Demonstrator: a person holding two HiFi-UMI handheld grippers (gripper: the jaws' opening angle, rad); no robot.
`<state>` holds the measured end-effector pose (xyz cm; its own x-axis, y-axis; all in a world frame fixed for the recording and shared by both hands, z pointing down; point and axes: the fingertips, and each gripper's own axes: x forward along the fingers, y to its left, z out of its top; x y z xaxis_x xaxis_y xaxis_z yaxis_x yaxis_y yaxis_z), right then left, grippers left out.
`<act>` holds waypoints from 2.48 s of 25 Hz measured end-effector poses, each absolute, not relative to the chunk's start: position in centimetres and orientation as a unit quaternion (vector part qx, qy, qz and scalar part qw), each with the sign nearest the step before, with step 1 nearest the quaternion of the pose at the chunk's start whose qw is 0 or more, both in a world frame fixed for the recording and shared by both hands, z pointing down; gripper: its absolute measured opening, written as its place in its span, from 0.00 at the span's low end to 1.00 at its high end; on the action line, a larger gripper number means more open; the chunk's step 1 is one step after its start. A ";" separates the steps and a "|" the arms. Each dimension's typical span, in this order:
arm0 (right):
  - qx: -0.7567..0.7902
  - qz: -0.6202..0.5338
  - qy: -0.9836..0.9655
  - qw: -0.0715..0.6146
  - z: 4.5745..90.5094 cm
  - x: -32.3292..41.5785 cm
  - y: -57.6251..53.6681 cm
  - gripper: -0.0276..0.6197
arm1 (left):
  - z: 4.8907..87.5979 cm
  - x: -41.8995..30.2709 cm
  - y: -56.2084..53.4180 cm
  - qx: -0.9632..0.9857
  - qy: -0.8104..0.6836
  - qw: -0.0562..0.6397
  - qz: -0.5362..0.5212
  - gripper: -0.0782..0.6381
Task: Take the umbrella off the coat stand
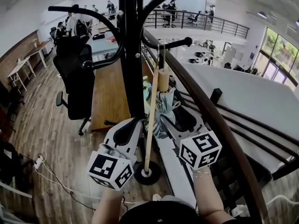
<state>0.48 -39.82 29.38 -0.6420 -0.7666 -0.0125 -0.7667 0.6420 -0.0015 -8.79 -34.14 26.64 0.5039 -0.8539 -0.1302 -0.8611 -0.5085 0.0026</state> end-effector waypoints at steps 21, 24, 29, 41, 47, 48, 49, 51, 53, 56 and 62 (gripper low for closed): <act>-0.381 0.018 0.924 0.005 28.8 -2.7 -41.3 0.47 | 26.2 -10.4 -35.5 -0.855 0.514 0.030 0.071 0.14; -0.386 0.019 0.922 0.008 28.6 -2.5 -40.7 0.46 | 26.0 -10.8 -35.0 -0.853 0.516 0.028 0.073 0.14; -0.391 0.024 0.920 0.003 28.3 -1.6 -40.5 0.46 | 26.0 -10.6 -35.0 -0.852 0.517 0.029 0.072 0.14; -0.401 0.041 0.915 0.019 27.0 0.6 -40.6 0.45 | 26.1 -9.5 -34.9 -0.856 0.511 0.030 0.071 0.14; -0.409 0.045 0.911 0.030 26.2 1.4 -41.0 0.45 | 25.9 -9.9 -34.9 -0.855 0.512 0.034 0.073 0.14; -0.411 0.045 0.910 0.032 26.0 1.5 -41.0 0.45 | 25.9 -9.9 -35.0 -0.855 0.513 0.034 0.074 0.14; -0.413 0.045 0.909 0.035 25.9 1.7 -41.0 0.45 | 25.8 -9.9 -34.9 -0.855 0.513 0.034 0.075 0.14; -0.418 0.046 0.907 0.040 25.6 2.1 -40.9 0.45 | 25.7 -10.0 -34.8 -0.854 0.513 0.034 0.076 0.14; -0.423 0.046 0.904 0.046 25.3 2.6 -40.7 0.45 | 25.7 -10.0 -34.6 -0.855 0.512 0.035 0.077 0.14; -0.433 0.043 0.899 0.055 25.2 3.4 -40.6 0.45 | 25.8 -9.9 -34.5 -0.856 0.510 0.034 0.077 0.14; -0.447 0.030 0.891 0.077 24.7 4.5 -40.6 0.45 | 25.7 -10.4 -34.0 -0.855 0.511 0.031 0.079 0.14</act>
<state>4.51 -40.58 24.73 -0.5883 -0.7921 -0.1628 -0.8011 0.5983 -0.0158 -10.39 -34.01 25.74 0.4657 -0.8692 -0.1663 -0.8790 -0.4761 0.0266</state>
